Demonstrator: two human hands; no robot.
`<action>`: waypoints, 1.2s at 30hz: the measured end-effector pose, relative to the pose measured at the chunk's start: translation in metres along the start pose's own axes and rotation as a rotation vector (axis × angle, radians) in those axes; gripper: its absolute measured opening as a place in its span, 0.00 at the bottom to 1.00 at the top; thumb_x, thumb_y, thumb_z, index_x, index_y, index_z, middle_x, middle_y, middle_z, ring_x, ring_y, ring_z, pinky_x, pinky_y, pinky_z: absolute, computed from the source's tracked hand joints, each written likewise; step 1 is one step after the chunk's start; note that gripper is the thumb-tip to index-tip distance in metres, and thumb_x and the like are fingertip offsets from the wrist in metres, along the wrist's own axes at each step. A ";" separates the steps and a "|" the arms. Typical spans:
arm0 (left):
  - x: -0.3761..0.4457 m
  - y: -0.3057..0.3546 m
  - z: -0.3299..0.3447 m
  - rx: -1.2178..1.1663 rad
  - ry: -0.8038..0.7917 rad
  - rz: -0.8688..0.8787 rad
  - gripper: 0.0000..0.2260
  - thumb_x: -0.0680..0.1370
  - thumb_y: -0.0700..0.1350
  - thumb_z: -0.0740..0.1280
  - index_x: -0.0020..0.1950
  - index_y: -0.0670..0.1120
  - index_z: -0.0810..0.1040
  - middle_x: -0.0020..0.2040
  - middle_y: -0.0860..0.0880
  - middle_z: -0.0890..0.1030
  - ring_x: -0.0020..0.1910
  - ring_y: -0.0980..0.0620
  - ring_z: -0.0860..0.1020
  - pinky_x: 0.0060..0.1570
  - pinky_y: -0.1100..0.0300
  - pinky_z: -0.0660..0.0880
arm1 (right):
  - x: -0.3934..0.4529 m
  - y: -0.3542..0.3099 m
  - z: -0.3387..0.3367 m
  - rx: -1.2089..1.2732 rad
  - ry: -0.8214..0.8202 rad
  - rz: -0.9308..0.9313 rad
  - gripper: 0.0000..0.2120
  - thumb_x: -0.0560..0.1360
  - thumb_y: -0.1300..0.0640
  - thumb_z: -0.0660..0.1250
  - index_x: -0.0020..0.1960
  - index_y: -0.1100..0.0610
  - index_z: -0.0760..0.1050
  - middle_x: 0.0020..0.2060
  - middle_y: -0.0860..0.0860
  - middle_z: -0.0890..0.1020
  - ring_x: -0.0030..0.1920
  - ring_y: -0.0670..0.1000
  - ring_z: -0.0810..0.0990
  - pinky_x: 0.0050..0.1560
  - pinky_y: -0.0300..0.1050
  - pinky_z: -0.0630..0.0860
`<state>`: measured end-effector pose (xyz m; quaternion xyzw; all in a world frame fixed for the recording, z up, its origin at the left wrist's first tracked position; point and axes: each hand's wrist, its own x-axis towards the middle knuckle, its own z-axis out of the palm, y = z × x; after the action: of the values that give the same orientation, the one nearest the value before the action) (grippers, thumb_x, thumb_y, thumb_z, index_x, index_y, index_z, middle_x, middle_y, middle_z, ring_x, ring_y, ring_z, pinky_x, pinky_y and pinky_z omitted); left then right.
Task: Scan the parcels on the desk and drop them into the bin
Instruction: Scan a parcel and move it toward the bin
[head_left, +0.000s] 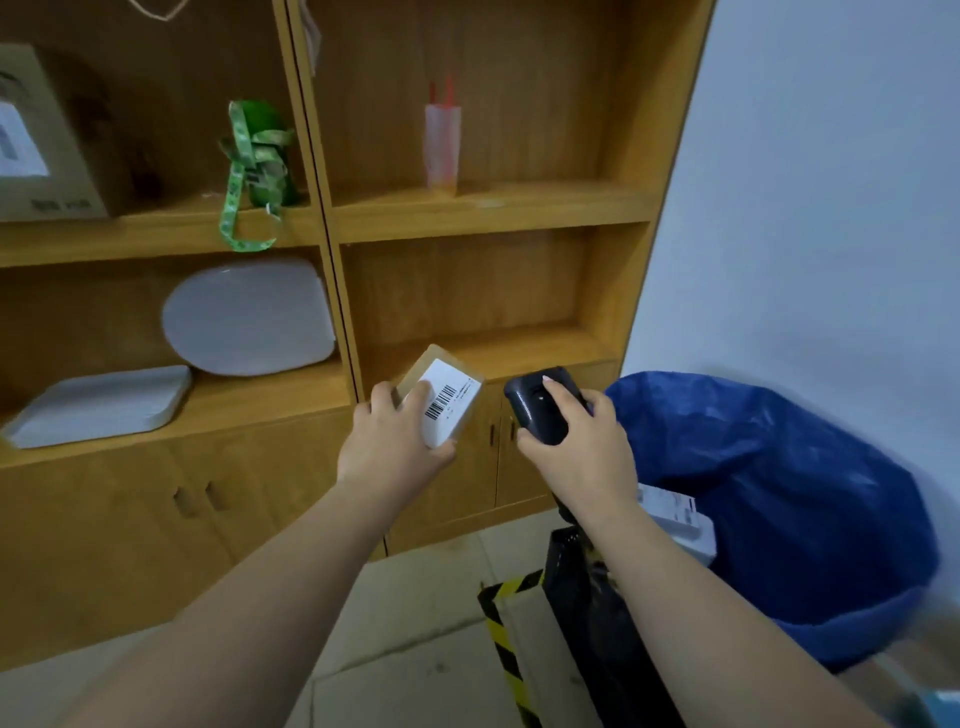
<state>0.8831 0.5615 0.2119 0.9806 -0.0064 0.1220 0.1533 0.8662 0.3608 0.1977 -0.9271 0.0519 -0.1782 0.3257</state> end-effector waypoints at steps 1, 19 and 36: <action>0.023 0.002 0.003 -0.005 -0.008 0.034 0.33 0.74 0.62 0.67 0.76 0.57 0.58 0.69 0.46 0.63 0.65 0.44 0.66 0.50 0.54 0.72 | 0.017 0.001 0.005 -0.004 0.022 0.030 0.32 0.74 0.40 0.68 0.76 0.40 0.64 0.71 0.51 0.66 0.65 0.57 0.72 0.63 0.56 0.74; 0.208 0.194 0.134 -0.147 -0.333 0.612 0.35 0.74 0.61 0.67 0.77 0.55 0.56 0.72 0.46 0.59 0.69 0.43 0.63 0.63 0.50 0.69 | 0.125 0.144 -0.034 -0.113 0.362 0.582 0.31 0.73 0.40 0.69 0.74 0.39 0.65 0.71 0.49 0.66 0.63 0.56 0.74 0.62 0.58 0.74; 0.171 0.325 0.353 0.000 -0.749 0.757 0.37 0.74 0.63 0.65 0.78 0.62 0.49 0.69 0.46 0.56 0.64 0.42 0.63 0.57 0.46 0.73 | 0.096 0.330 -0.004 -0.041 0.526 1.193 0.33 0.73 0.37 0.68 0.76 0.36 0.61 0.72 0.50 0.64 0.63 0.56 0.73 0.60 0.58 0.76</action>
<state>1.1162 0.1498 0.0246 0.8860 -0.4143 -0.1898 0.0859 0.9603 0.0800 0.0242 -0.6705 0.6391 -0.1869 0.3273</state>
